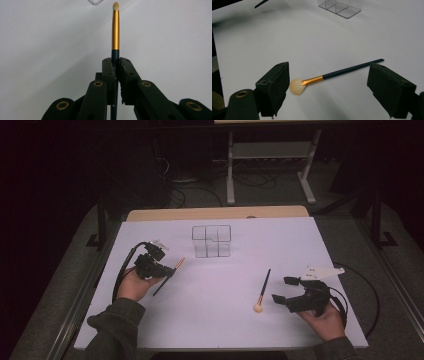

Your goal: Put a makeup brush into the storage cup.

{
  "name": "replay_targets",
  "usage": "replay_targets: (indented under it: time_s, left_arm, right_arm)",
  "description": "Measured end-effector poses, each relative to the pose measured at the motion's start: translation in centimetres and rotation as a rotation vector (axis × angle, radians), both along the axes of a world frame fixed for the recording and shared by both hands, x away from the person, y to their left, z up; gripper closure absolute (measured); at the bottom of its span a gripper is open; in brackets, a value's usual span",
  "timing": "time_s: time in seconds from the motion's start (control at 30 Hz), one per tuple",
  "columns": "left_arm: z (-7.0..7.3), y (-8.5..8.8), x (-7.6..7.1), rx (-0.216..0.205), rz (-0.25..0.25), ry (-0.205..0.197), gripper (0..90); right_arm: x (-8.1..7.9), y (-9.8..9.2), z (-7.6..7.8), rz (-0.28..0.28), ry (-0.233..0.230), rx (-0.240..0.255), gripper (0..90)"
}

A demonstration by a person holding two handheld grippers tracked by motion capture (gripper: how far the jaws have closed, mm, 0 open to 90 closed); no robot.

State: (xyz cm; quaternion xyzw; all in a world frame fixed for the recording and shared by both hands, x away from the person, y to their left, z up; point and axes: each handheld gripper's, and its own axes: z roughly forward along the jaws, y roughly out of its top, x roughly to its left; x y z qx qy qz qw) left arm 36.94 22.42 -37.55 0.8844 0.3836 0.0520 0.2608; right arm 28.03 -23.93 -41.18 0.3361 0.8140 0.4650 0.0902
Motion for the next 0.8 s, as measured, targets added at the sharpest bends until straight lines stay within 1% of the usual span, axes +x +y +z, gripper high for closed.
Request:
replay_targets:
  time_s: [0.03, 0.07, 0.1, 0.13, 0.2, 0.23, 0.27, 0.33, 0.37, 0.4, 0.43, 0.5, 0.53, 0.6, 0.63, 0.7, 0.8]
  left_arm:
    - [0.1, 0.0, -0.1, -0.006, 0.002, -0.001, 83.1]
    - [0.4, -0.1, -0.5, -0.028, -0.001, -0.01, 83.1]
    - [0.4, -0.1, -0.5, -0.028, -0.001, -0.01, 83.1]
    - [0.5, 0.0, -0.5, -0.031, -0.017, -0.014, 83.1]
    - [0.8, -0.1, -0.8, -0.064, -0.016, -0.021, 83.1]
    - [1.0, 0.0, -0.9, -0.075, -0.026, -0.026, 83.1]
    - [1.1, 0.0, -1.1, -0.1, -0.023, -0.032, 83.1]
    - [1.4, 0.0, -1.4, -0.113, -0.038, -0.037, 83.1]
    - [1.6, 0.0, -1.6, -0.129, -0.037, -0.042, 83.1]
    - [1.8, 0.0, -1.8, -0.139, -0.046, -0.049, 83.1]
    - [1.9, 0.0, -1.9, -0.149, -0.05, -0.048, 83.1]
    - [2.2, -0.1, -2.3, -0.178, -0.056, -0.06, 83.1]
    - [2.3, 0.0, -2.4, -0.176, -0.067, -0.062, 83.1]
    - [2.5, -0.2, -2.6, -0.203, -0.083, -0.063, 83.1]
    - [2.5, -0.2, -2.7, -0.209, -0.09, -0.064, 83.1]
    - [2.7, -0.4, -2.9, -0.226, -0.096, -0.072, 83.1]
    - [2.9, -0.6, -3.2, -0.24, -0.115, -0.074, 83.1]
  right_arm:
    - [0.1, 0.1, 0.2, 0.002, -0.001, 0.004, 17.3]
    - [0.3, 0.3, 0.4, 0.006, 0.007, 0.017, 17.3]
    - [0.4, 0.4, 0.6, 0.011, 0.009, 0.018, 17.3]
    - [0.4, 0.4, 0.6, 0.011, 0.009, 0.018, 17.3]
    - [0.7, 0.9, 1.3, 0.032, 0.014, 0.015, 17.3]
    - [0.7, 0.9, 1.3, 0.032, 0.014, 0.015, 17.3]
    - [0.9, 1.1, 1.6, 0.038, 0.017, 0.011, 17.3]
    - [1.1, 1.5, 2.2, 0.052, 0.018, 0.014, 17.4]
    - [1.2, 1.6, 2.4, 0.058, 0.016, 0.016, 17.4]
    - [1.3, 2.0, 3.1, 0.072, 0.004, 0.019, 17.5]
    - [1.3, 2.0, 3.1, 0.072, 0.004, 0.019, 17.5]
    - [1.5, 2.4, 3.6, 0.085, 0.003, 0.022, 17.6]
    - [1.6, 2.6, 3.8, 0.091, 0.005, 0.022, 17.6]
    - [1.8, 3.2, 4.4, 0.114, 0.006, 0.021, 18.0]
    - [1.8, 3.2, 4.4, 0.114, 0.006, 0.021, 18.0]
    - [2.0, 3.7, 5.0, 0.128, 0.002, 0.023, 18.2]
    - [2.3, 4.4, 5.6, 0.147, 0.0, 0.017, 18.6]
